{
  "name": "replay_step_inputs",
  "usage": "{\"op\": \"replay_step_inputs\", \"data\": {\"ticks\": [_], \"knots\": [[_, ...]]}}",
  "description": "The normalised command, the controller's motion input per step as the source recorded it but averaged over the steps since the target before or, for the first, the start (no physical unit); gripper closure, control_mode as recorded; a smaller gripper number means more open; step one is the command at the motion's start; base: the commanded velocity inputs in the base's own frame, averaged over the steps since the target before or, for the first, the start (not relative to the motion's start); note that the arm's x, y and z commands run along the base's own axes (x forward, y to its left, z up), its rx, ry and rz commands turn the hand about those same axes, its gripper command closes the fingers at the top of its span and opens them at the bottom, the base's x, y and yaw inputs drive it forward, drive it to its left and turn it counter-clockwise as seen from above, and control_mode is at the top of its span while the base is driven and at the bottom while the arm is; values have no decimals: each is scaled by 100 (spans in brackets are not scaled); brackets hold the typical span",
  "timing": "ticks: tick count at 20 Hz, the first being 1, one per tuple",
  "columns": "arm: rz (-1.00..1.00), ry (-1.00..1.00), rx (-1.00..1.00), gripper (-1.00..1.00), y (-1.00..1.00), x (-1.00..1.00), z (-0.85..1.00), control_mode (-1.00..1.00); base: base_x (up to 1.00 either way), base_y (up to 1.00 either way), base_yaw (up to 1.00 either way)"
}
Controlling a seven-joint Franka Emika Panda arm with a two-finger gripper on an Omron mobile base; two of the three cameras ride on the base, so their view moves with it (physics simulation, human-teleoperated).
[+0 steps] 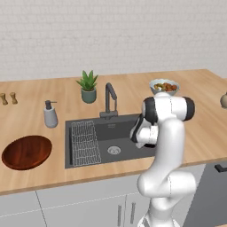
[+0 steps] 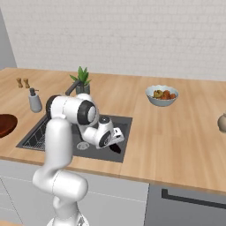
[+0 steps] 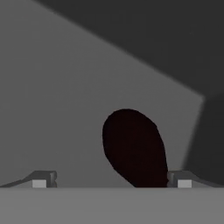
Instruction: Pick the avocado from the sink and place it in the bowl. Then pick the bowl and place it in the microwave. Then close the microwave door and press the start button.
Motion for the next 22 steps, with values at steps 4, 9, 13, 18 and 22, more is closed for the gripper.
{"op": "replay_step_inputs", "data": {"ticks": [4, 9, 13, 18, 22], "knots": [[0, 0, -3, -100, -39, 40, 60, -100, 0, 0, 0], [0, 6, 0, -100, -26, 33, -4, -100, 0, 0, 0], [0, 9, 0, -100, -31, 13, -35, -100, 0, 0, 0], [0, 9, 0, -100, -34, 4, -43, -100, 0, 0, 0], [0, 9, 0, -100, -28, 7, -38, -100, 0, 0, 0]]}}
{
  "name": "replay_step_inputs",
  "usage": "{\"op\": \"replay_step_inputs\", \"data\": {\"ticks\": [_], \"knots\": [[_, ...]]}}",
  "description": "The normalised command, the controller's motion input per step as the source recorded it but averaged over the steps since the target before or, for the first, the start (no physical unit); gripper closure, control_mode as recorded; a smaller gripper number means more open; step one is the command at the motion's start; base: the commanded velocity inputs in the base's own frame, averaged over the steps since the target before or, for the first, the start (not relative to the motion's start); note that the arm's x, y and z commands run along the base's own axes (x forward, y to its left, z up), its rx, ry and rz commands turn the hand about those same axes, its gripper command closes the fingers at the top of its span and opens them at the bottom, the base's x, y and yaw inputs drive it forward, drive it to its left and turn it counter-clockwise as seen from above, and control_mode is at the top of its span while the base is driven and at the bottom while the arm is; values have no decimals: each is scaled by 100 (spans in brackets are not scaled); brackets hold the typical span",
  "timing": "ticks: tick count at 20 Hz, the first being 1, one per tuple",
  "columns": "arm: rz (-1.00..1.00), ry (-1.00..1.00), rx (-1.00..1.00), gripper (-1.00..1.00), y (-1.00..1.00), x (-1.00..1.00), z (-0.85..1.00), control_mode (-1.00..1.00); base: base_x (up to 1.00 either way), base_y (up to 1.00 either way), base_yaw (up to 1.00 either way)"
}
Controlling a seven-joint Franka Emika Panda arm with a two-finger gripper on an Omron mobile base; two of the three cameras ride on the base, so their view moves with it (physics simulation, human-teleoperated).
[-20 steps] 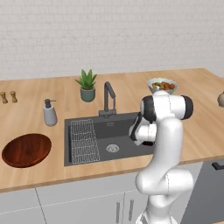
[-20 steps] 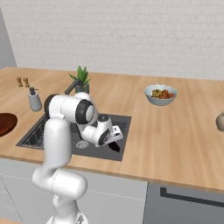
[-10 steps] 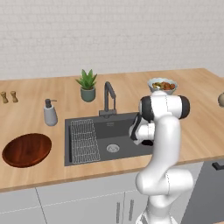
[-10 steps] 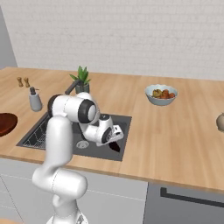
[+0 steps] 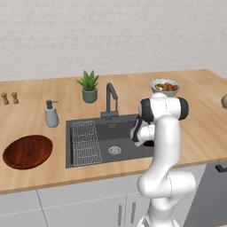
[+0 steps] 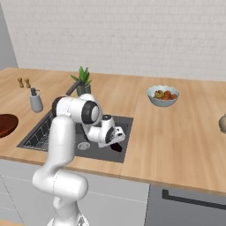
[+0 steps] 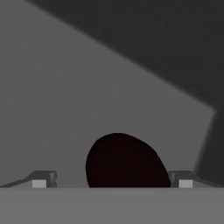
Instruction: Pick the avocado from the sink and place it in the bowl. Then pick the bowl and place it in the microwave. Then close the microwave door and press the start button.
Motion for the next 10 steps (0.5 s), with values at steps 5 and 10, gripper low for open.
{"op": "replay_step_inputs", "data": {"ticks": [5, 10], "knots": [[2, 11, 0, -100, -26, 12, -40, -100, 0, 0, 0], [9, 4, -1, -100, -43, -5, -50, -100, 0, 0, 0]]}}
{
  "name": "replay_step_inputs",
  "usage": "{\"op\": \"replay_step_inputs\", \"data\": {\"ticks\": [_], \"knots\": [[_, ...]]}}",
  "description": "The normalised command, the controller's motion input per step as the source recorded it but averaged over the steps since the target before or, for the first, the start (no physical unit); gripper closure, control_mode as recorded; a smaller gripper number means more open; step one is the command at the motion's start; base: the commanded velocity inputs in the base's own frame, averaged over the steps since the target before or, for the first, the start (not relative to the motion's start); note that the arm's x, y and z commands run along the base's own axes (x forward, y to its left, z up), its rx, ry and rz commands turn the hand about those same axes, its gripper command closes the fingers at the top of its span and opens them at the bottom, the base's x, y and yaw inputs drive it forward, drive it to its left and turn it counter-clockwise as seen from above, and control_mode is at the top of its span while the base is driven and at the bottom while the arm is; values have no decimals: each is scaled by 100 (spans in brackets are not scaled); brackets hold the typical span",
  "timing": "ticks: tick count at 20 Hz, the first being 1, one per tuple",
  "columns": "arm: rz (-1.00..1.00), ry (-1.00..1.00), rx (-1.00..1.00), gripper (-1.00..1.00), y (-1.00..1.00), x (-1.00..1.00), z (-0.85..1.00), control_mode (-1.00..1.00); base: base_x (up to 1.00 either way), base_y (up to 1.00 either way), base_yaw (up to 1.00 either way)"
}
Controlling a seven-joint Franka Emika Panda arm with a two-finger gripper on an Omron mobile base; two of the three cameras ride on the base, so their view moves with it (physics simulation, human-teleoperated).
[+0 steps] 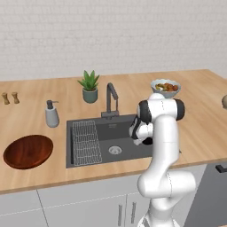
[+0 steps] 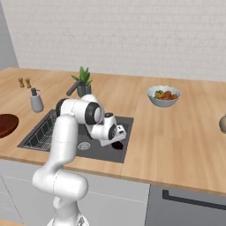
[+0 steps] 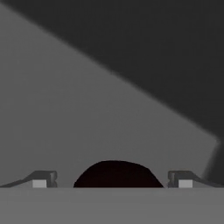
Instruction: Pick the avocado from the sink and place it in the bowl. Then pick the bowl and place it in the microwave. Then close the microwave door and press the start button.
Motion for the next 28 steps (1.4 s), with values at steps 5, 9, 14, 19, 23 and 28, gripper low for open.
{"op": "replay_step_inputs", "data": {"ticks": [5, 9, 14, 19, 23, 28], "knots": [[11, 0, -2, -100, -47, -64, -38, -100, 0, 0, 0], [10, 0, -1, -100, -53, -64, -3, -100, 0, 0, 0], [10, 0, -2, -100, -49, -24, -8, -100, 0, 0, 0], [9, 0, -2, 100, -35, -30, -24, -100, 0, 0, 0], [0, -1, 0, 100, 0, -45, 9, -100, 0, 0, 0], [0, -18, -1, 100, 7, -68, 79, -100, 0, 0, 0]]}}
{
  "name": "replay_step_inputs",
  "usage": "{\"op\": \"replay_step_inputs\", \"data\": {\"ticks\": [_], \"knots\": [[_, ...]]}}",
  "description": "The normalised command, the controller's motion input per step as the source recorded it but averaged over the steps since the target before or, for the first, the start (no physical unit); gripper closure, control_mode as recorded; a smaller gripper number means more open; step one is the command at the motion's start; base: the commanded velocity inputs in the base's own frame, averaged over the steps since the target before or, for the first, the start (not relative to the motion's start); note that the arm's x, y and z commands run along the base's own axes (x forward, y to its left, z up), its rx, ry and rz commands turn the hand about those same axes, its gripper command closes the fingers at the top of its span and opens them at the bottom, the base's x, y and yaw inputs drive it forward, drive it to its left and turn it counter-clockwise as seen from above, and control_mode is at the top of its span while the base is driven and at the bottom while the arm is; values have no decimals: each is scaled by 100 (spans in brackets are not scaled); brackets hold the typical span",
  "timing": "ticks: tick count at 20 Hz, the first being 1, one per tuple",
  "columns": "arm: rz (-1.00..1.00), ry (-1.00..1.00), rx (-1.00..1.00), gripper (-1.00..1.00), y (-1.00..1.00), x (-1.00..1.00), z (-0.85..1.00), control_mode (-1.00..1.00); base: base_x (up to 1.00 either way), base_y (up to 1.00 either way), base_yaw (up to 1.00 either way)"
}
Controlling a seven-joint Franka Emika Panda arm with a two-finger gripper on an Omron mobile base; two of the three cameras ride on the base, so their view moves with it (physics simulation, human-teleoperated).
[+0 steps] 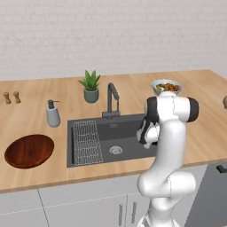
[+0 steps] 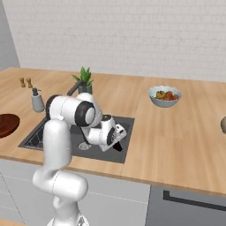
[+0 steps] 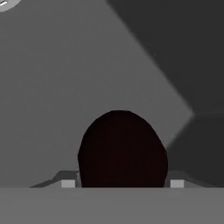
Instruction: Pick the avocado from the sink and place it in the bowl. Then pick the bowl and place it in the microwave. Then close the microwave door and press the start button.
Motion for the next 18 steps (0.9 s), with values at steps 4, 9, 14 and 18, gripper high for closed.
{"op": "replay_step_inputs", "data": {"ticks": [4, 9, 14, 18], "knots": [[0, -21, 0, 100, 0, -56, 100, -100, 0, 0, 0], [0, -19, 0, 100, 0, -64, 100, -100, 0, 0, 0], [-2, -7, 1, 100, 0, -54, 100, -100, 0, 0, 0], [-5, 0, 7, 100, 0, -40, 100, -100, 0, 0, 0]]}}
